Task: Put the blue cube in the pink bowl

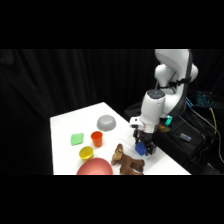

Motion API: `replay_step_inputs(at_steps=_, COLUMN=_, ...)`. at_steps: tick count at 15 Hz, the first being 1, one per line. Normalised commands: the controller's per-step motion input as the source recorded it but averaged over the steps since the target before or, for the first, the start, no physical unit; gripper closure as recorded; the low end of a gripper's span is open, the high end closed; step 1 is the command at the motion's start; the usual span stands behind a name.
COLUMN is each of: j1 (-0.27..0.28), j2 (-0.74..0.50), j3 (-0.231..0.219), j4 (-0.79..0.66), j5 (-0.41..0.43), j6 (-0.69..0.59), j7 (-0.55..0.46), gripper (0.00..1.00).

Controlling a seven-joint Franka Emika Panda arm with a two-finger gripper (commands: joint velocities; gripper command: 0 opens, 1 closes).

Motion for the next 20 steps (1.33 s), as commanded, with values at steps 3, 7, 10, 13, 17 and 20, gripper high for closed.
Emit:
replay_step_inputs(at_steps=3, j1=0.424, j2=0.12, j3=-0.389, j4=0.00, j5=-0.252, j6=0.24, j7=0.40, gripper=0.00)
replay_step_inputs(at_steps=7, j1=0.404, j2=0.09, j3=-0.366, j4=-0.02, j5=-0.188, j6=0.21, j7=0.36, gripper=0.25)
replay_step_inputs(at_steps=10, j1=0.385, j2=0.02, j3=-0.356, j4=-0.07, j5=-0.154, j6=0.20, j7=0.33, gripper=0.51)
replay_step_inputs(at_steps=13, j1=0.353, j2=-0.04, j3=-0.333, j4=-0.12, j5=-0.141, j6=0.15, j7=0.28, gripper=0.73)
replay_step_inputs(at_steps=17, j1=0.237, j2=-0.17, j3=-0.229, j4=-0.18, j5=-0.110, j6=0.01, j7=0.15, gripper=0.75)
replay_step_inputs(at_steps=20, j1=0.096, j2=-0.41, j3=-0.161, j4=-0.25, j5=-0.104, j6=-0.15, j7=-0.01, gripper=0.75)
